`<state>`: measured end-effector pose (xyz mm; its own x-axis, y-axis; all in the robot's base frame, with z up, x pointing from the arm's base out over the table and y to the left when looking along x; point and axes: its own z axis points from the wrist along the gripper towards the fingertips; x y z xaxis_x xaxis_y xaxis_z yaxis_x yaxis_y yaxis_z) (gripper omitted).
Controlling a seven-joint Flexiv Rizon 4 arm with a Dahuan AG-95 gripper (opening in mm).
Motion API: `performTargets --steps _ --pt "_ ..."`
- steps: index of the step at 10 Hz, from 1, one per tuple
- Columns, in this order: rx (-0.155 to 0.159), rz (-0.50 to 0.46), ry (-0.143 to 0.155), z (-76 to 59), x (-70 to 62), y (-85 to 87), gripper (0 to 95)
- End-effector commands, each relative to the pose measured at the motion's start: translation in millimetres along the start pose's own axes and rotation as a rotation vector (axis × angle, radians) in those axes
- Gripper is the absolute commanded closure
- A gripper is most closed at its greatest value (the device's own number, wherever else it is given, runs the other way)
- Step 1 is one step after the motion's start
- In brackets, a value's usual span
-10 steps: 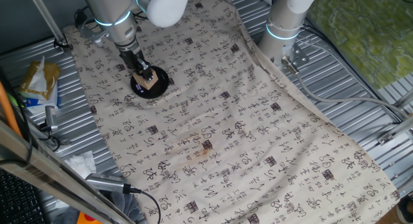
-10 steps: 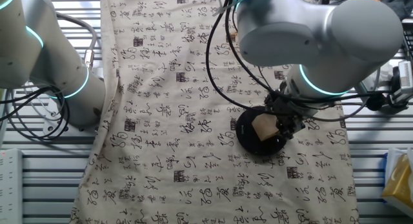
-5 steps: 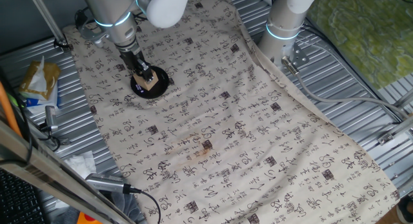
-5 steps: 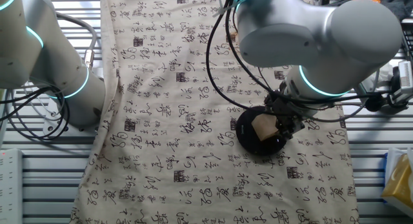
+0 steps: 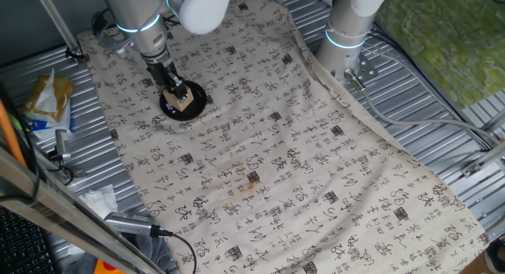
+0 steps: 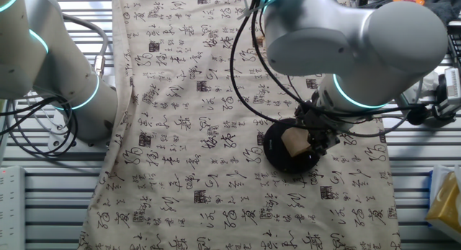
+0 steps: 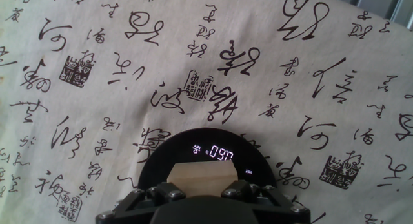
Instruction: Place the block on the scale
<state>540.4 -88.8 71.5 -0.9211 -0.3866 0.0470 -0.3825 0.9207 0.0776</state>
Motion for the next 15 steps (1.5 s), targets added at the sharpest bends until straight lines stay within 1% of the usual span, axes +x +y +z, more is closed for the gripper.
performTargets --steps 1,4,5,6,8,9,10,13,14,15 --pt "0.004 -0.001 -0.002 0.9 -0.2 0.3 95.0" --pt "0.008 0.001 -0.002 1.9 0.2 1.1 95.0" --pt "0.009 -0.002 -0.002 2.0 0.3 1.2 76.0" --pt "0.011 -0.003 -0.002 2.1 0.3 1.2 76.0" --pt "0.011 -0.01 -0.002 2.2 0.3 1.3 38.0" --pt "0.011 -0.012 -0.003 2.2 0.3 1.3 38.0" --pt "0.01 -0.012 -0.003 2.3 0.2 1.5 19.0" --pt "0.007 -0.017 -0.007 2.4 -0.4 2.4 19.0" --pt "0.002 -0.015 -0.001 -0.5 -0.6 3.0 19.0" --pt "-0.004 -0.009 0.016 -14.0 -2.2 6.4 19.0"
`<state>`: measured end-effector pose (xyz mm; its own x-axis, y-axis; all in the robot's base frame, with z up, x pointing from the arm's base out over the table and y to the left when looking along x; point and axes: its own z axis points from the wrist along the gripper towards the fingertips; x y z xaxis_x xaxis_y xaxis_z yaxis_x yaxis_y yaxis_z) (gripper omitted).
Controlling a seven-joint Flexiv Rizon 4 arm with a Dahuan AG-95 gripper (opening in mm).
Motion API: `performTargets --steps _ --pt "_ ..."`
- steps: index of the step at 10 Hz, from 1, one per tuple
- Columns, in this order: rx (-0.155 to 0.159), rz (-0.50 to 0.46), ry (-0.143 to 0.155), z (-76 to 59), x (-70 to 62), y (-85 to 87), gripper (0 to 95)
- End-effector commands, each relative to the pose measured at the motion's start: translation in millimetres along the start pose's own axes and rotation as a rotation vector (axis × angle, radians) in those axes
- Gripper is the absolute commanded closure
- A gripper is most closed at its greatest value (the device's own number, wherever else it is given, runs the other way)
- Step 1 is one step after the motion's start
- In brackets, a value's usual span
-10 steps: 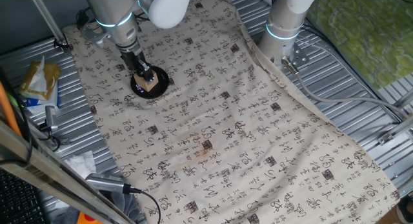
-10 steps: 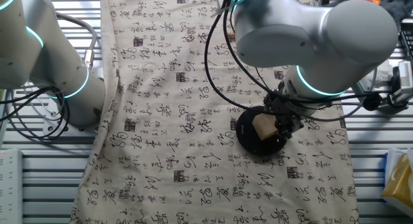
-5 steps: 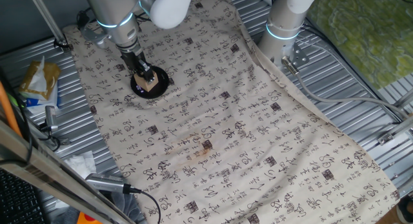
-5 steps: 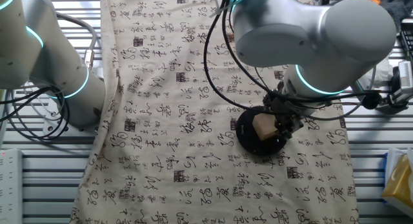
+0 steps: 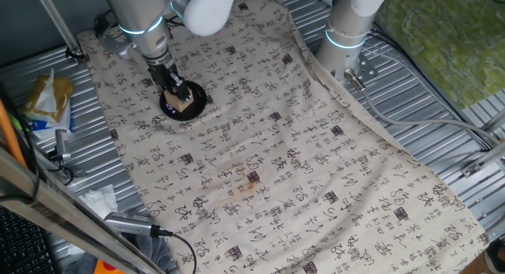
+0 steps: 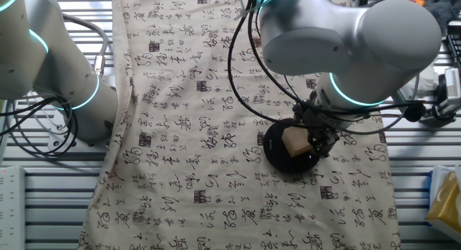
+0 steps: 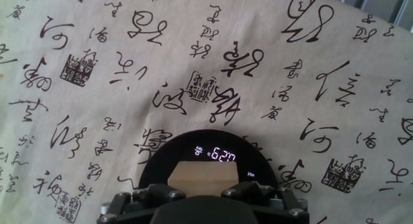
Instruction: Place the block on the scale
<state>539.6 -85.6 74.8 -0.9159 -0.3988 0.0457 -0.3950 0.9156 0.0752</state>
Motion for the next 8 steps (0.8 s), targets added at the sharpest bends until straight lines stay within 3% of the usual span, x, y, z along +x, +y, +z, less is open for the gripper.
performTargets --steps 1,5,8 --pt "-0.006 0.0 0.034 -27.9 -4.5 6.9 19.0" --pt "-0.005 0.017 0.0 -63.9 -10.6 22.1 19.0" --pt "-0.002 0.023 0.006 -77.3 -12.9 30.0 19.0"
